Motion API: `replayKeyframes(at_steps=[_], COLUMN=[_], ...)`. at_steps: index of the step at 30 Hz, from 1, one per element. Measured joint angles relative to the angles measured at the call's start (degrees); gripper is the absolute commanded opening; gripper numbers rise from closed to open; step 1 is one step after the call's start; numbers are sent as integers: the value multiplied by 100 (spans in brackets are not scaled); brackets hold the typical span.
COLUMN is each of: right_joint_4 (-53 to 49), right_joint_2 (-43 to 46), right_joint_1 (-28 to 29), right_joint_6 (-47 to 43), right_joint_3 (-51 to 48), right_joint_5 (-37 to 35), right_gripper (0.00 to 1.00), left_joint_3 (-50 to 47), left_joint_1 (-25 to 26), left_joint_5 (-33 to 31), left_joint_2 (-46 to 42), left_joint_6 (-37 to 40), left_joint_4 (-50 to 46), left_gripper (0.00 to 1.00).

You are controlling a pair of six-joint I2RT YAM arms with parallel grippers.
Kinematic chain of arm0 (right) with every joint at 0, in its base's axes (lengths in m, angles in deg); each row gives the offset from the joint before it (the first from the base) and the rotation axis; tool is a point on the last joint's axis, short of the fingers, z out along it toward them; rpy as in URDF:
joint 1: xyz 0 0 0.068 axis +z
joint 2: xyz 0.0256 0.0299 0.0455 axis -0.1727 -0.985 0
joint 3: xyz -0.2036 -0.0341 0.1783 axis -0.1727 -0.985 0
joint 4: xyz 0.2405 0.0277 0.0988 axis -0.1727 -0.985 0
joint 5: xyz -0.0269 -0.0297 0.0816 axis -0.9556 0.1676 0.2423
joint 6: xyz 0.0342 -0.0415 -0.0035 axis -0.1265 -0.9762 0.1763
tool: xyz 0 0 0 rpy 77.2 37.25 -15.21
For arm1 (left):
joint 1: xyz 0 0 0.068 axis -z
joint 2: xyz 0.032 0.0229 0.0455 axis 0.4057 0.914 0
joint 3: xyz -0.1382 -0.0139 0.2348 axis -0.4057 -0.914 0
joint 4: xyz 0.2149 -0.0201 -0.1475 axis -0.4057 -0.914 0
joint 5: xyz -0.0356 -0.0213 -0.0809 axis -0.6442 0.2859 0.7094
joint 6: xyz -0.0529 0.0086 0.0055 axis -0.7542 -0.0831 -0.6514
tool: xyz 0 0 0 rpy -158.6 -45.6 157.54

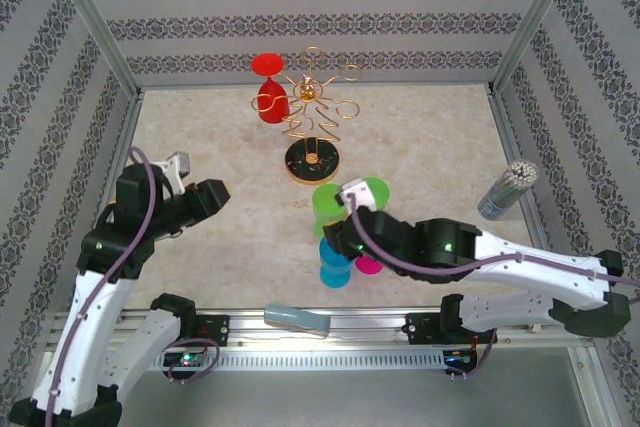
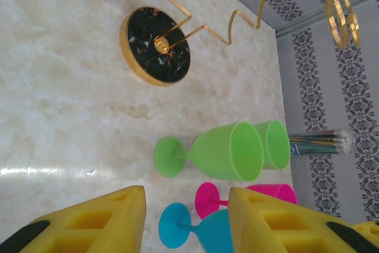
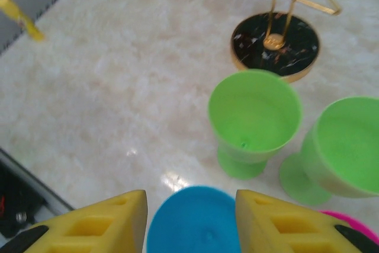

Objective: Take the wine glass off the wine glass rack

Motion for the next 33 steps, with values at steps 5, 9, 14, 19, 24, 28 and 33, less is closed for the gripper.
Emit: replayKeyframes(at_steps=[5,9,14,19,24,28,33], right_joint_4=[59,81,122,146,186,219,282], right_joint_2=[251,190,-323,-970,-1283,-1346,-1344], right_joint_1=[-424,-986,-1637,-1954,-2142,-2214,-2356], right_joint_6=[-136,-313,-568,-820,-883,-883,-881], right_joint_3=[197,531,1185,1738,1954,2022,2074], right_joint_5=[155,590,1276,1915,2332,2494,2553], right_gripper=[46,47,47,47,46,46,46], left_joint_3=[994,1622,2524,3383,4365,4684,4940], left_joint_1=[0,-44,-452,-997,-1078,-1078,-1078], left_joint_5=[39,55,310,772,1119,1425,1611], left_joint_2=[1027,1873,2977,4065,5119,5668,6166], left_joint_6=[262,385,413,289,245,92,-52], left_joint_4=[175,461,798,1189,1325,1480,1574], left_gripper=[54,55,55,52,51,48,48])
